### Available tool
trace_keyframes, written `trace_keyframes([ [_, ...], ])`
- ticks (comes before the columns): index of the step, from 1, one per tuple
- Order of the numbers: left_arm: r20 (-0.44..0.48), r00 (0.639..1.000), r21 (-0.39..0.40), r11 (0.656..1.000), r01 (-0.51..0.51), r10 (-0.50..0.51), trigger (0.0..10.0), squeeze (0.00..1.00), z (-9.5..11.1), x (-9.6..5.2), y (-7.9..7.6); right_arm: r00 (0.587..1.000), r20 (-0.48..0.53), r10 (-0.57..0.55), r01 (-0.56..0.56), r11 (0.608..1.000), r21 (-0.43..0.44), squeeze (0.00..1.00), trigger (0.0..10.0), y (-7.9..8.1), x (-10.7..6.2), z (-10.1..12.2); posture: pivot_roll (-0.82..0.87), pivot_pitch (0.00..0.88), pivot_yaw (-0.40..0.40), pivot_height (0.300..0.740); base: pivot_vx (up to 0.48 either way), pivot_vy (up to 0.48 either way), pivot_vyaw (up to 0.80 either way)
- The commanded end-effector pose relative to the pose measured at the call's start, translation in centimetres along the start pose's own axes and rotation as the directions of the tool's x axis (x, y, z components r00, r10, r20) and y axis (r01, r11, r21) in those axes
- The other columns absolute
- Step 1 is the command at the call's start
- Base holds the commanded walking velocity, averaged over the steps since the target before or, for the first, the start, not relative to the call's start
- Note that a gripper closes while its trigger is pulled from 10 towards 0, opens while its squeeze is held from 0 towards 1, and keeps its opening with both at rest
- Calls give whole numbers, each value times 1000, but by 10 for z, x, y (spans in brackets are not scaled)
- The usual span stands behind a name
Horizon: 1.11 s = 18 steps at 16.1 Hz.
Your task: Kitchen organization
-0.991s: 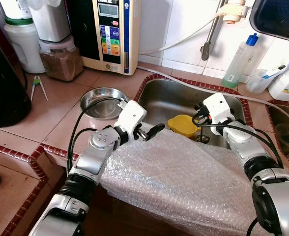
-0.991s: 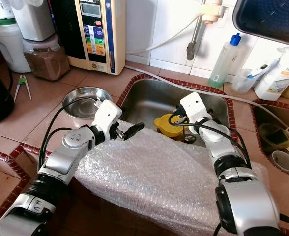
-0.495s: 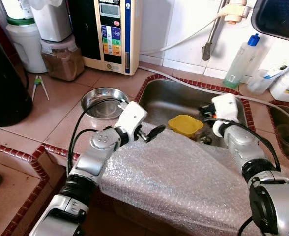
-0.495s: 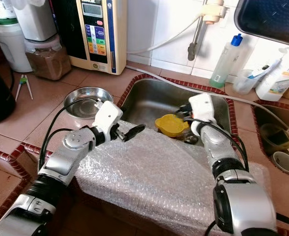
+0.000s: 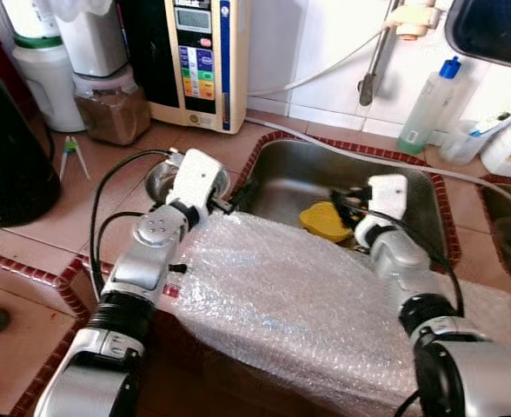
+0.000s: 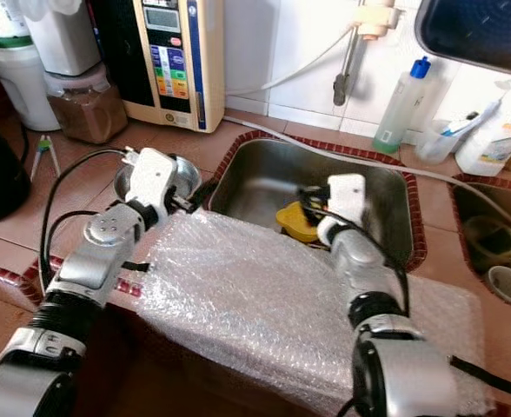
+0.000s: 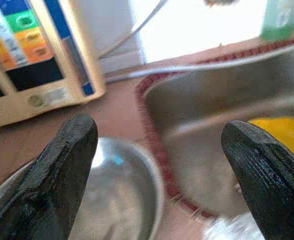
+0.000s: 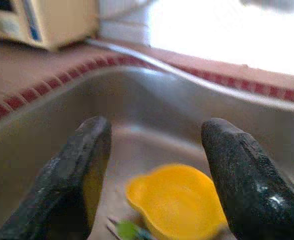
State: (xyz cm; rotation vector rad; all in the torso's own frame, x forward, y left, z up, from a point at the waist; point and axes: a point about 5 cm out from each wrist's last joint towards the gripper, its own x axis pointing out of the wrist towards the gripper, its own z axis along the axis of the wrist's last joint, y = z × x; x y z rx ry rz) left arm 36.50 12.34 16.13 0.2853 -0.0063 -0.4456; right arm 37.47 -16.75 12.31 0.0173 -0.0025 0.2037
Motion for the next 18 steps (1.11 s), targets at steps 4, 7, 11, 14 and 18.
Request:
trace_keyframes([
  [4,-23,894,-24,894,-448,447,10000,0,7,-6,65,997,77,13,-15,999,32,0,10000,4,-3,5,18,0,29,740,0,0,0],
  [7,-147,833,-90,832,-548,533,10000,0,-12,-15,83,988,134,75,-78,997,17,0,10000,16,-1,17,14,0,20,740,0,0,0],
  [11,-302,795,-192,784,-591,526,10000,0,-37,-19,83,950,214,229,-227,973,-34,0,10000,52,1,38,15,0,18,740,0,0,0],
  [14,-374,804,-279,771,-573,462,10000,0,-44,-15,77,886,230,402,-404,914,-41,0,10000,77,-4,44,13,0,20,740,0,0,0],
  [18,-412,825,-351,768,-535,387,0,0,-46,-9,67,820,175,546,-546,836,-52,0,10000,86,-15,46,-11,0,14,740,0,0,0],
])
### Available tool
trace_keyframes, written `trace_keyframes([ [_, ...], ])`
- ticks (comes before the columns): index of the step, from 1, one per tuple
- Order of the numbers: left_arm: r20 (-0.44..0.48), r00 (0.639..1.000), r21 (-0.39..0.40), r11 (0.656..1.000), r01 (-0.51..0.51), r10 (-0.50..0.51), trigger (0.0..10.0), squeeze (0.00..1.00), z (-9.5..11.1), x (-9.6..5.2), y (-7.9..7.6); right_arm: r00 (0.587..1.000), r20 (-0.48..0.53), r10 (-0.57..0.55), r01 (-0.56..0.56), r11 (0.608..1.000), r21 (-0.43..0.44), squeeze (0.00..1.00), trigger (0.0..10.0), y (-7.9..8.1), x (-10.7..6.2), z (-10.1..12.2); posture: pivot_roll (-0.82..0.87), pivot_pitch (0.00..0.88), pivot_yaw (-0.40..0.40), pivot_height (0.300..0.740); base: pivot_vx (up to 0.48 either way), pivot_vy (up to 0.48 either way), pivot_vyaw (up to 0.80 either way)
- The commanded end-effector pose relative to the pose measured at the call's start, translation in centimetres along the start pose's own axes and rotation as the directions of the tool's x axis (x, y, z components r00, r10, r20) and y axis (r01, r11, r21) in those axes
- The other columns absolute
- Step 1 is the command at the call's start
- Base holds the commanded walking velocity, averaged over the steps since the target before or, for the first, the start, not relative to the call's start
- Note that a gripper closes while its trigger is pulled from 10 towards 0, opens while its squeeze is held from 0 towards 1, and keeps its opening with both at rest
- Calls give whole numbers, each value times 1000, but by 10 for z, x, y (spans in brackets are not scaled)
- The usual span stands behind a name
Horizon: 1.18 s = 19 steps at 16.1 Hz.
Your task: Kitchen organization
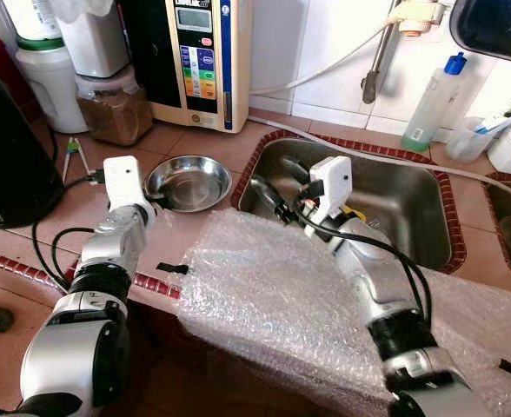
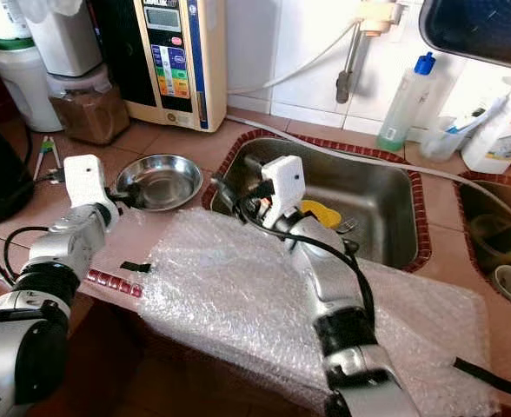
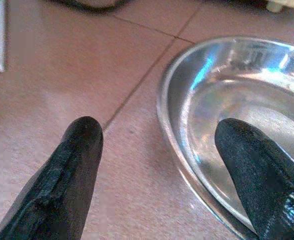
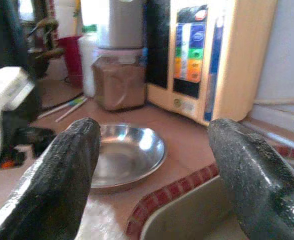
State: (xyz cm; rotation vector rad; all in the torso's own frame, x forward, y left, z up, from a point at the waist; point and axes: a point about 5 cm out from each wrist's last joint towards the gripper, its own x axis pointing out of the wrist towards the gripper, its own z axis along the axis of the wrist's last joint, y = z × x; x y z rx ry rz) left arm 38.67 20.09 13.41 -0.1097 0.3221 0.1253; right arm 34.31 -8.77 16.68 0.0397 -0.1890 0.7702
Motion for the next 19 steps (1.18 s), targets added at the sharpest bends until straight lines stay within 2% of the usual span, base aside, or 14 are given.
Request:
trace_keyframes([
  [1,-40,999,-57,998,32,-34,0,0,-3,1,-8,997,-35,74,-75,997,-18,0,10000,3,-4,3,-13,0,13,740,0,0,0],
  [5,-63,996,-67,996,58,-62,0,0,-6,1,-11,989,-95,110,-113,993,-31,0,10000,0,-11,3,-5,0,15,740,0,0,0],
  [8,-69,996,-70,996,48,-52,0,0,-8,1,-5,983,-130,128,-133,991,-30,0,10000,0,-17,1,-9,0,19,740,0,0,0],
  [11,-72,997,-76,997,36,-41,0,0,-9,1,-3,982,-141,127,-132,991,-29,0,10000,0,-18,1,-9,0,17,740,0,0,0],
  [16,-35,999,-32,999,-8,7,0,0,-5,0,4,979,-153,136,-143,989,-32,0,10000,0,-17,1,-3,0,10,740,0,0,0],
  [19,-37,999,-29,1000,-3,2,0,0,-6,0,5,977,-160,142,-148,988,-30,0,10000,-1,-17,1,0,0,5,740,0,0,0],
])
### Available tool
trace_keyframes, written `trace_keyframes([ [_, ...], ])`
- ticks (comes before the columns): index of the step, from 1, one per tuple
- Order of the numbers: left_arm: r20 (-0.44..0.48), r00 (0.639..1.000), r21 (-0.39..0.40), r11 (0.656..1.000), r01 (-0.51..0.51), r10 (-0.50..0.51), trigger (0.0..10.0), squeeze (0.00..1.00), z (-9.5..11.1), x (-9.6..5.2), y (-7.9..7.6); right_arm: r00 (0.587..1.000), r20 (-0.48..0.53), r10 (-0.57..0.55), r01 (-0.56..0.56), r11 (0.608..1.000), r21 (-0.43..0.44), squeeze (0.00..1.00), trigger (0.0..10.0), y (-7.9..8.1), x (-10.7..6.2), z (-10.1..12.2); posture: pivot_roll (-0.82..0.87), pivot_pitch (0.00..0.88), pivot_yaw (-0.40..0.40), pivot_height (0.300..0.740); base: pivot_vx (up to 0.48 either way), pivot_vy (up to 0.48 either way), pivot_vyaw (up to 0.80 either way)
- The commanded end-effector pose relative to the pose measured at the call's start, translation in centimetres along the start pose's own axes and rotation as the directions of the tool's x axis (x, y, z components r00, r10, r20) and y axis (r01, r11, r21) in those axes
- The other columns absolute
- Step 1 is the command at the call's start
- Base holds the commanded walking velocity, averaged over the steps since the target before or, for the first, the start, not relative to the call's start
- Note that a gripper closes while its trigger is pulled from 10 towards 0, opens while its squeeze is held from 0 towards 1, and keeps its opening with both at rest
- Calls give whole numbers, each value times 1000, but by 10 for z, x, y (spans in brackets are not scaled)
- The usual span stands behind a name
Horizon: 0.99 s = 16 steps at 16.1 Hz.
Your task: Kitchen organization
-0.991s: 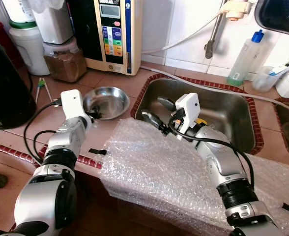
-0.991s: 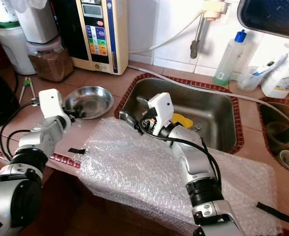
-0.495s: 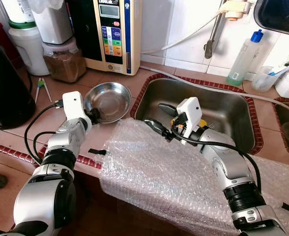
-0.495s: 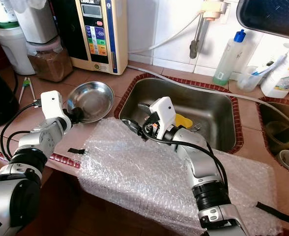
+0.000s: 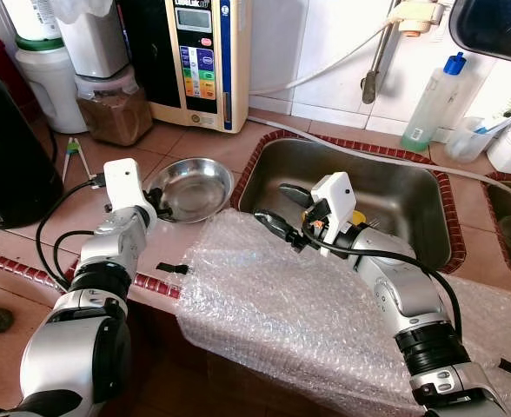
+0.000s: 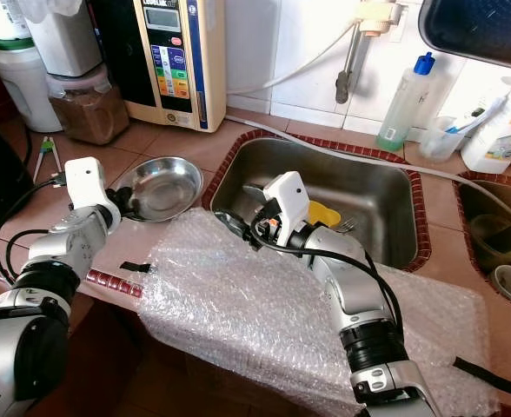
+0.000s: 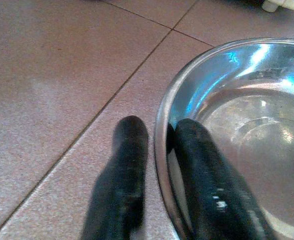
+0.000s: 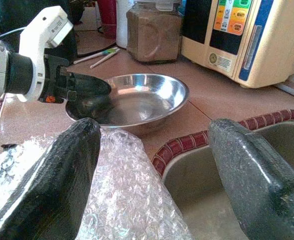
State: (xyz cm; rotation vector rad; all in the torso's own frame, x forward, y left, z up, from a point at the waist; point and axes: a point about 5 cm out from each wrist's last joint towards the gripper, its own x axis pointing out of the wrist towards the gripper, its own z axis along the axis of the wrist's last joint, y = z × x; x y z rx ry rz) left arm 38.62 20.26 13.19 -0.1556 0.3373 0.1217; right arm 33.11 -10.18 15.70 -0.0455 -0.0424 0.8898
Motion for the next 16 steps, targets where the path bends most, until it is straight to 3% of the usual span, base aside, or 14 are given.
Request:
trace_keyframes([
  [1,-15,1000,24,1000,-17,17,0,0,-4,0,4,1000,-3,25,-25,999,-32,0,10000,0,2,7,-1,0,2,740,0,0,0],
  [8,5,998,32,998,-57,57,0,0,-4,-1,12,999,-17,49,-50,998,-38,0,10000,0,5,7,7,0,-14,740,0,0,0],
  [10,67,995,14,997,-77,75,0,0,2,-3,15,998,-21,57,-57,998,-37,0,10000,1,7,6,7,0,-16,740,0,0,0],
  [11,106,991,1,996,-86,85,0,0,7,-4,15,998,-22,57,-58,998,-38,0,10000,0,7,6,4,0,-20,740,0,0,0],
  [13,333,939,-55,996,-66,81,0,0,38,-10,8,1000,7,26,-26,999,-32,0,10000,-5,9,11,3,0,-28,740,0,0,0],
  [16,508,860,1,999,55,-47,0,0,61,-20,-21,997,61,-40,41,999,-31,0,10000,-11,15,22,3,0,-32,740,0,0,0],
])
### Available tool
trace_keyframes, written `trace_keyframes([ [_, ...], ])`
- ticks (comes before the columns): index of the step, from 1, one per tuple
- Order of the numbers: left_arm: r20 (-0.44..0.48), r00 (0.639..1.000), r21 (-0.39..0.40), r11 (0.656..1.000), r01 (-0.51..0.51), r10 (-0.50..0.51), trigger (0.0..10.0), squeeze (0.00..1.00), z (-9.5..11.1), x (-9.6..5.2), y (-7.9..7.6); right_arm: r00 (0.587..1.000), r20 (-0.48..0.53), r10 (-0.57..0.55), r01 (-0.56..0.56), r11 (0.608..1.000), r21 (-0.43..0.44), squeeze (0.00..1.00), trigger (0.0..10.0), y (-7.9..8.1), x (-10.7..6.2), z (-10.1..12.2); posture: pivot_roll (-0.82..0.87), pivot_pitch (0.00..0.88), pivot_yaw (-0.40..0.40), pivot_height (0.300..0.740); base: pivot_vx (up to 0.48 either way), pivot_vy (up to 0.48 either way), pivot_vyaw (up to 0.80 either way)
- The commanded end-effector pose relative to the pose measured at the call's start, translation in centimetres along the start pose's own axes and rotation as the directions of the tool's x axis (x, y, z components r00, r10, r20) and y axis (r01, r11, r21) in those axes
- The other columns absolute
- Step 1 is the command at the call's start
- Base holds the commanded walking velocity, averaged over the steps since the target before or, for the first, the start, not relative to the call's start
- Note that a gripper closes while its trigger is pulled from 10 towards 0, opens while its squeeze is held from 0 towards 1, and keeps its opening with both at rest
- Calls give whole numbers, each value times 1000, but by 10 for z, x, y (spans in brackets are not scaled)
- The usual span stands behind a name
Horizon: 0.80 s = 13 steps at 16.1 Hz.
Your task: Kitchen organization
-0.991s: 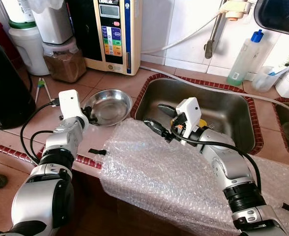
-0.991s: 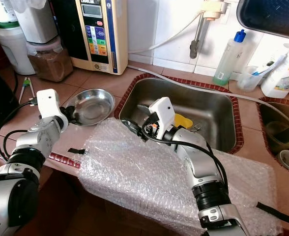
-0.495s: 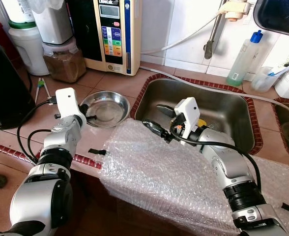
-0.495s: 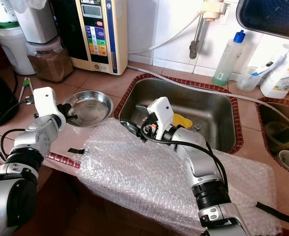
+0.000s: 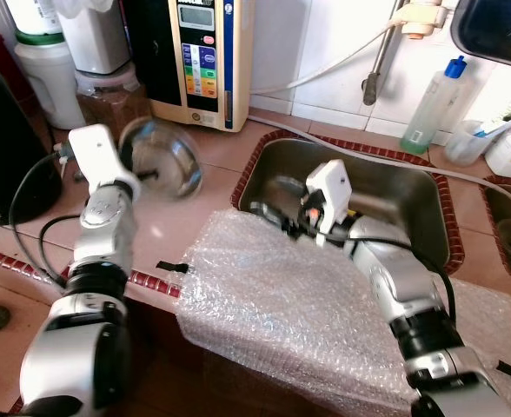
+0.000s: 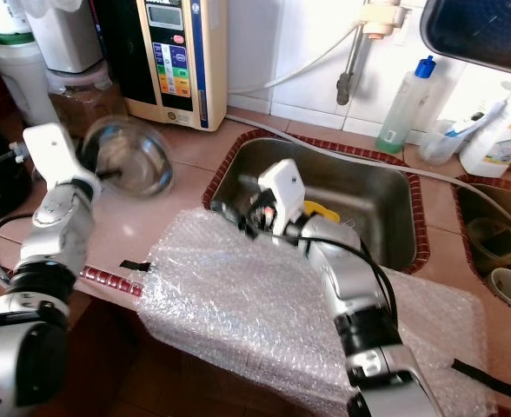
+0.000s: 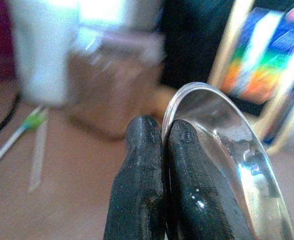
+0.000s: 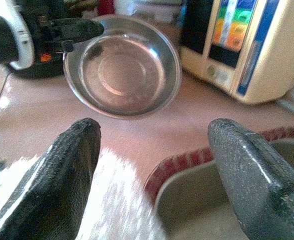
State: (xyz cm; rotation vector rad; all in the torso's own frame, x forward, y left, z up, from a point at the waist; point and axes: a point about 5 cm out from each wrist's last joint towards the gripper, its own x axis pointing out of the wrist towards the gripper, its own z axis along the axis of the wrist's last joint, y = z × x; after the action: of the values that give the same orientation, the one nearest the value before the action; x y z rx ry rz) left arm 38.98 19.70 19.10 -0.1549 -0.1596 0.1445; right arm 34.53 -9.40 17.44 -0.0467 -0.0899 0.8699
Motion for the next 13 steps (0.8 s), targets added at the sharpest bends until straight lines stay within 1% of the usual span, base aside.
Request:
trace_keyframes([
  [1,77,995,3,998,63,-63,0,0,10,-1,-13,999,40,-31,31,1000,-4,0,10000,-5,2,9,2,0,-33,740,0,0,0],
  [3,113,987,-27,993,116,-112,0,0,10,-4,-26,993,101,-54,47,997,66,0,10000,-8,6,19,-4,0,-34,740,0,0,0],
  [4,125,983,-33,990,140,-135,0,0,10,-6,-31,990,117,-78,69,994,83,0,10000,-11,7,21,-5,0,-34,740,0,0,0],
  [5,125,983,-33,990,140,-135,0,0,10,-6,-31,990,117,-78,69,994,83,0,10000,-11,7,21,-5,0,-34,740,0,0,0],
  [6,163,965,-77,973,218,-203,0,0,13,-12,-49,969,183,-164,136,979,154,0,10000,-20,10,30,-5,0,-37,740,0,0,0],
  [7,170,961,-89,968,237,-220,0,0,14,-13,-53,964,193,-180,149,975,168,0,10000,-22,10,32,-5,0,-40,740,0,0,0],
  [8,184,948,-112,952,283,-260,0,0,15,-16,-62,955,201,-217,178,964,197,0,10000,-26,12,34,-7,0,-41,740,0,0,0],
  [9,191,942,-119,946,301,-276,0,0,15,-17,-66,951,201,-233,190,959,210,0,10000,-28,13,34,-7,0,-41,740,0,0,0],
  [10,210,925,-137,927,348,-316,0,0,16,-22,-76,940,189,-284,234,940,247,0,10000,-33,17,34,-8,0,-42,740,0,0,0],
  [12,224,914,-155,913,377,-339,0,0,18,-24,-83,931,166,-325,275,925,263,0,10000,-37,21,32,-7,0,-45,740,0,0,0],
  [13,241,903,-175,899,401,-356,0,0,21,-27,-89,923,159,-352,299,912,280,0,10000,-39,23,32,-4,0,-48,740,0,0,0],
])
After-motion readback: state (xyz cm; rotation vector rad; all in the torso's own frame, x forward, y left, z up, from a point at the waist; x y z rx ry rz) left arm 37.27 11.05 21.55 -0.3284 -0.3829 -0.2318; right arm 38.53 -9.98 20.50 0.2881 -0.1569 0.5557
